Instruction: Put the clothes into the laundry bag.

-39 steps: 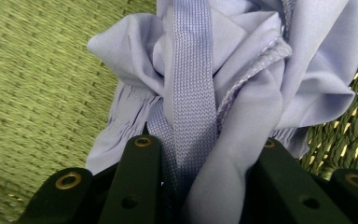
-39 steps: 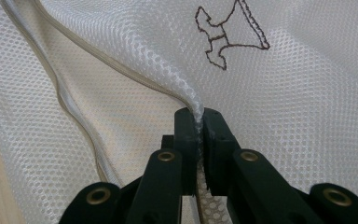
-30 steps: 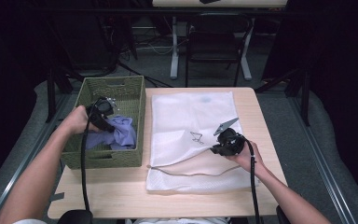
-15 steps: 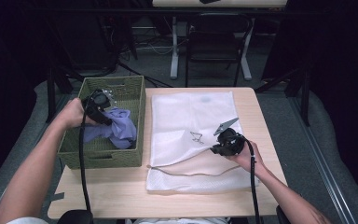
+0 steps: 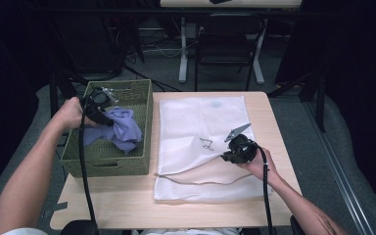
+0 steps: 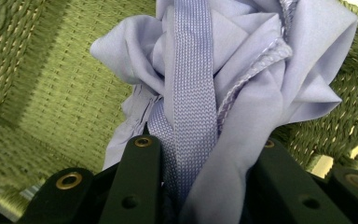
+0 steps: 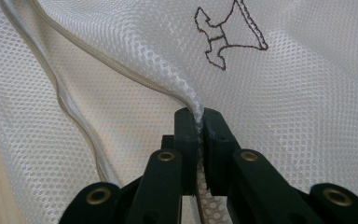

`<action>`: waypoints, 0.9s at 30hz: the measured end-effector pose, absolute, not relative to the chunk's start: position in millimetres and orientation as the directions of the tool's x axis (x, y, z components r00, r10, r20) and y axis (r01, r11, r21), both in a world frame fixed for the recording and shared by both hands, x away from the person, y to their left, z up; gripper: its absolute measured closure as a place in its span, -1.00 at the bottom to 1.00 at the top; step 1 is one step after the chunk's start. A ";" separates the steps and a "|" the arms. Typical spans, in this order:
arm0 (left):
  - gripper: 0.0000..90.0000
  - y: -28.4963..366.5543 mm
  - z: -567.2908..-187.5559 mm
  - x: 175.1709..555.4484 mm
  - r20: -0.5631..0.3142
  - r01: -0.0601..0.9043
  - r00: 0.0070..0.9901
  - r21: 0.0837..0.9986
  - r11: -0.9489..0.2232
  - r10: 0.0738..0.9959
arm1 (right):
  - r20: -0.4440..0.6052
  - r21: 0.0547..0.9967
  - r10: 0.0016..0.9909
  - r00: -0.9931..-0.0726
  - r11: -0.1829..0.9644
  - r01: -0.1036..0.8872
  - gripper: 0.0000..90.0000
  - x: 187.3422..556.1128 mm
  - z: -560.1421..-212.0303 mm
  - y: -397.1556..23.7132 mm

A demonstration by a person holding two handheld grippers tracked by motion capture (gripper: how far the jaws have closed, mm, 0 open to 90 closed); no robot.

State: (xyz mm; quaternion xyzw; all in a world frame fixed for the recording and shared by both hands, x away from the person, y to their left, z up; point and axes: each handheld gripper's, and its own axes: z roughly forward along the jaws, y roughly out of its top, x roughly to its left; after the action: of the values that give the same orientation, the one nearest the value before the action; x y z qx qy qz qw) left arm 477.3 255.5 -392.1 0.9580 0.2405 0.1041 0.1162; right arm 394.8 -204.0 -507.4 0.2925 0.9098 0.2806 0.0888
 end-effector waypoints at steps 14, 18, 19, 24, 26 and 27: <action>0.66 267.1 -374.0 471.6 0.150 0.449 0.850 0.293 -0.844 0.504 | 0.002 0.561 0.582 -0.813 0.672 0.483 0.91 395.0 -507.6 -203.7; 0.66 268.2 -367.9 470.6 0.151 0.448 0.851 0.291 -0.846 0.503 | 0.004 0.561 0.582 -0.813 0.672 0.484 0.91 395.2 -507.8 -203.9; 0.66 268.3 -367.4 470.3 0.152 0.447 0.851 0.293 -0.845 0.503 | 0.004 0.561 0.583 -0.813 0.671 0.484 0.91 395.1 -507.7 -203.9; 0.66 269.2 -361.5 468.4 0.157 0.443 0.851 0.299 -0.845 0.501 | 0.004 0.560 0.586 -0.811 0.670 0.487 0.91 394.6 -507.6 -203.6; 0.66 269.5 -360.0 467.8 0.157 0.443 0.851 0.299 -0.845 0.502 | 0.004 0.560 0.586 -0.811 0.670 0.487 0.91 394.6 -507.5 -203.6; 0.66 269.7 -358.8 467.3 0.161 0.444 0.849 0.299 -0.845 0.503 | 0.004 0.560 0.586 -0.811 0.670 0.487 0.91 394.6 -507.5 -203.6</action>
State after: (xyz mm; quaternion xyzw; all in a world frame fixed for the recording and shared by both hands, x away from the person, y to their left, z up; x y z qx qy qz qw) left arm 467.3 269.7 -358.8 0.9533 0.2482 0.1172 0.1261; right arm 394.6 -203.6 -507.5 0.2948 0.9095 0.2794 0.0883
